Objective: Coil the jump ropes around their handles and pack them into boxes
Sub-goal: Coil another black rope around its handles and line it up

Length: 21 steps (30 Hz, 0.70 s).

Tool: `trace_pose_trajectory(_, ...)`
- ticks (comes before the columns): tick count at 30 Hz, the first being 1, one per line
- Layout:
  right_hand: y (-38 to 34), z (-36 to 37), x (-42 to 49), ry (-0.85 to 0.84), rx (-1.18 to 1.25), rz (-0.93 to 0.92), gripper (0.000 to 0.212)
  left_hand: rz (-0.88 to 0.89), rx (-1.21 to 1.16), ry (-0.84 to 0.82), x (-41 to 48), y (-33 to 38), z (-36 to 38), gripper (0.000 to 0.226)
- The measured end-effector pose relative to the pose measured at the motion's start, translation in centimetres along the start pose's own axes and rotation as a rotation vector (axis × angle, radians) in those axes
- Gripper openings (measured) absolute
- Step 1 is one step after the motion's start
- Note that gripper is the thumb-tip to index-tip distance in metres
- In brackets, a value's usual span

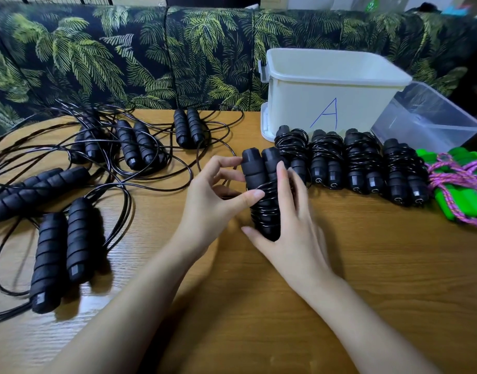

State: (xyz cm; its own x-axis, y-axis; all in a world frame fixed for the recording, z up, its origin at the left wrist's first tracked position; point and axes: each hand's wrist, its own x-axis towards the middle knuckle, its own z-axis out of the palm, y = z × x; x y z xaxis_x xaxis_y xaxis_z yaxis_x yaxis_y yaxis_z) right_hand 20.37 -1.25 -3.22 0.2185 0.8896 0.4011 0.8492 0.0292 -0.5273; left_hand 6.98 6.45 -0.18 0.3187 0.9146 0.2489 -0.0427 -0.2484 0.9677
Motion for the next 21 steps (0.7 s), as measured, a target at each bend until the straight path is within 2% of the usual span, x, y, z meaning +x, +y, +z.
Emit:
trace_pose_trajectory(3, 0.52, 0.04, 0.14, 0.046, 0.022, -0.039, 0.105, 0.004, 0.004, -0.065, 0.15, -0.17, -0.18, 0.054)
trace_pose_trajectory(6, 0.55, 0.05, 0.1, 0.017, 0.069, -0.076, 0.1, 0.017, -0.007, -0.086, 0.16, -0.2, -0.22, 0.054)
trace_pose_trajectory(11, 0.07, 0.05, 0.32, 0.088, -0.108, -0.029, 0.109, 0.107, 0.042, -0.065, 0.17, -0.2, -0.1, 0.053)
trace_pose_trajectory(18, 0.91, 0.23, 0.24, 0.127, 0.161, -0.054, 0.098, 0.127, -0.006, -0.145, 0.28, -0.34, -0.2, 0.045)
trace_pose_trajectory(21, 0.39, 0.24, 0.24, 0.118, 0.099, -0.038, 0.1, 0.152, -0.005, -0.15, 0.18, -0.4, -0.13, 0.045)
